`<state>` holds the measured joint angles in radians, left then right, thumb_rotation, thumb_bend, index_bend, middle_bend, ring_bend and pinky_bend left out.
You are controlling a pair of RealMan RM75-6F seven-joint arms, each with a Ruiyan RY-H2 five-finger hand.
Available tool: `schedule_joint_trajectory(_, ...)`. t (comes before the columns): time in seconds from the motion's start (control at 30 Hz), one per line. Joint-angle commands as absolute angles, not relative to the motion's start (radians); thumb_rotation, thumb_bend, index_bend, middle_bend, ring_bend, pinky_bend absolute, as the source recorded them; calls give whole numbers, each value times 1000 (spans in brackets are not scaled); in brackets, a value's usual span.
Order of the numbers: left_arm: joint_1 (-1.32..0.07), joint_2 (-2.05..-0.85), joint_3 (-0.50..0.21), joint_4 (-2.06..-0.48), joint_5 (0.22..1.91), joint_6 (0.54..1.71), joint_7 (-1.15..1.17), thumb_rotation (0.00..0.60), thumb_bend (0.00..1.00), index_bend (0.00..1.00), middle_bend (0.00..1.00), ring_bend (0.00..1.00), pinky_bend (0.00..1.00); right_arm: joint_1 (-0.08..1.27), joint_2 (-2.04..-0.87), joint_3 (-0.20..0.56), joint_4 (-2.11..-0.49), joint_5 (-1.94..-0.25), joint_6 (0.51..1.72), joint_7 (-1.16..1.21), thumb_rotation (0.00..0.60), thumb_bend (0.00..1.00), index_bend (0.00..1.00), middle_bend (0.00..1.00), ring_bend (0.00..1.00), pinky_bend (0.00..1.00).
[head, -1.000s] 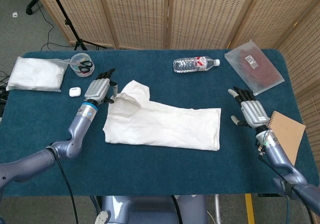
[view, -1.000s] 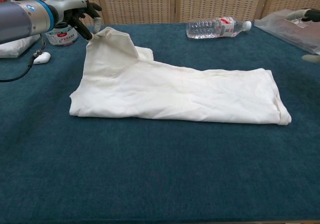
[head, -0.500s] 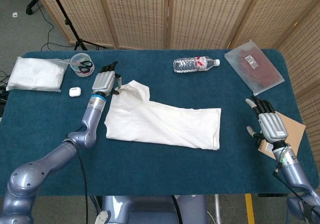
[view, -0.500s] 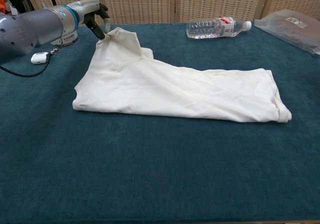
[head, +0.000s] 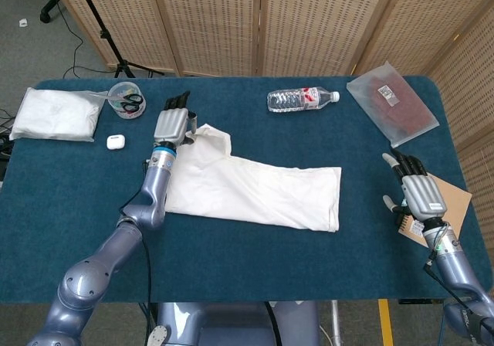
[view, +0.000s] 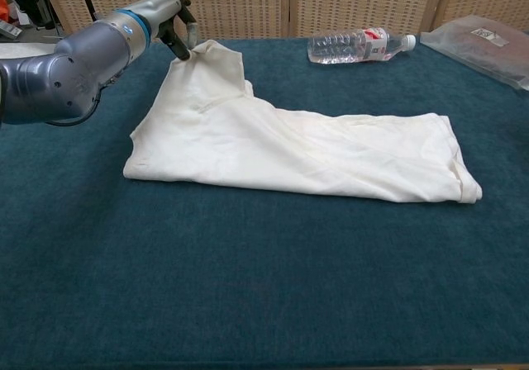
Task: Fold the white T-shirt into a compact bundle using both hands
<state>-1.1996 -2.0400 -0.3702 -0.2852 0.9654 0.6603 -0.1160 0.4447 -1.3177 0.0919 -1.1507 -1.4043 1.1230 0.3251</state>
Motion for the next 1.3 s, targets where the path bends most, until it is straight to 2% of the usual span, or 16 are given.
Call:
schedule_joint_trajectory(0.03, -1193, -2033, -360, -273, 1012, 694, -164, 600, 359, 0, 0, 0, 0, 444, -1319, 91, -1150, -1409, 1122, 325, 600, 387, 0, 0, 0, 0)
schedule_joint_trajectory(0.1, -1189, -2022, -364, -275, 1019, 685, -169, 600, 299, 0, 0, 0, 0, 445, -1319, 90, -1154, -1413, 1121, 325, 600, 387, 0, 0, 0, 0)
schedule_joint_trajectory(0.17, -1186, -2013, -369, -281, 1020, 674, -168, 600, 154, 0, 0, 0, 0, 444, -1317, 90, -1159, -1416, 1121, 323, 600, 387, 0, 0, 0, 0)
schedule_joint_trajectory(0.27, -1181, -1999, -378, -291, 1015, 640, -139, 600, 5, 0, 0, 0, 0, 442, -1316, 92, -1169, -1416, 1124, 312, 600, 387, 0, 0, 0, 0)
schedule_joint_trajectory(0.47, -1161, -1970, -395, -345, 1024, 683, -148, 600, 0, 0, 0, 0, 0, 437, -1309, 91, -1188, -1419, 1127, 288, 600, 387, 0, 0, 0, 0)
schedule_joint_trajectory(0.6, -1115, -1910, -375, -429, 1059, 743, -136, 600, 0, 0, 0, 0, 0, 439, -1292, 83, -1207, -1437, 1124, 282, 600, 388, 0, 0, 0, 0)
schedule_joint_trajectory(0.7, -1049, -1816, -350, -557, 1086, 798, -95, 600, 0, 0, 0, 0, 0, 447, -1267, 55, -1224, -1485, 1114, 280, 600, 379, 0, 0, 0, 0)
schedule_joint_trajectory(0.87, -899, -1563, -312, -939, 1091, 882, 11, 600, 0, 0, 0, 0, 0, 478, -1240, -15, -1209, -1618, 1107, 300, 600, 363, 0, 0, 0, 0)
schedule_joint_trajectory(1.07, -753, -1282, -257, -1324, 1068, 924, 93, 600, 0, 0, 0, 0, 0, 506, -1276, -72, -1117, -1744, 1145, 293, 600, 363, 19, 0, 0, 0)
schedule_joint_trajectory(1.3, -629, -1121, -212, -1532, 1078, 996, 66, 600, 0, 0, 0, 0, 0, 538, -1318, -110, -1040, -1824, 1175, 293, 600, 363, 65, 0, 0, 0)
